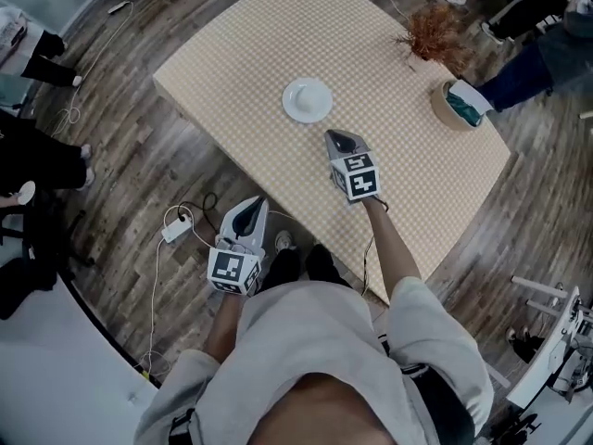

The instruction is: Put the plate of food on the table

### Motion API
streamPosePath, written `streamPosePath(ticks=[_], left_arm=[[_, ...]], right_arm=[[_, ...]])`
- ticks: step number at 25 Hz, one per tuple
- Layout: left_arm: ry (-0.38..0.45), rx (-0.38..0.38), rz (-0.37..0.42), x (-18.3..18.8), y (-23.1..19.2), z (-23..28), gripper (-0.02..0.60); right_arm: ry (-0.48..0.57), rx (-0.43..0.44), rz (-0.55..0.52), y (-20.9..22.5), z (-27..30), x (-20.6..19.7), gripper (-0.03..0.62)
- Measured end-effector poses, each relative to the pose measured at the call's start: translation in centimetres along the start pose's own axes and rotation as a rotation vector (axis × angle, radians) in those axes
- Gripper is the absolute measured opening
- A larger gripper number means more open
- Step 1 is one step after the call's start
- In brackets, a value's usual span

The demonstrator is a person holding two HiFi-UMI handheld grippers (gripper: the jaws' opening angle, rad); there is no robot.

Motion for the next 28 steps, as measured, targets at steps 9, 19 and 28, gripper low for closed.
streamPosePath(ticks=[9, 19, 28], left_arm=[[0.099, -0.153, 0.034, 2.7, 2.1, 2.3, 0.008], [0.176, -0.281, 0.039, 4.2, 3.4, 1.8, 0.008], [0.175, -0.339, 0.029, 3.9, 3.8, -0.5, 0.008]], right_arm=[[0.193, -0.058, -0.074, -1.9, -6.9, 5.9, 0.0], [0.378, -0.224, -0.135, -6.2, -13.2, 9.4, -0.002], [0.452, -0.262, -0.096, -11.3, -17.6, 7.5, -0.003]])
Point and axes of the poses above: the fingertips, and each gripper's own axes: z forward along the fingers, y to its right, x out of its top, the point moved 10 cm from there along -z, backward along the fingers, and after that the axes turned 15 degrees about y, right-handed, at the moved point
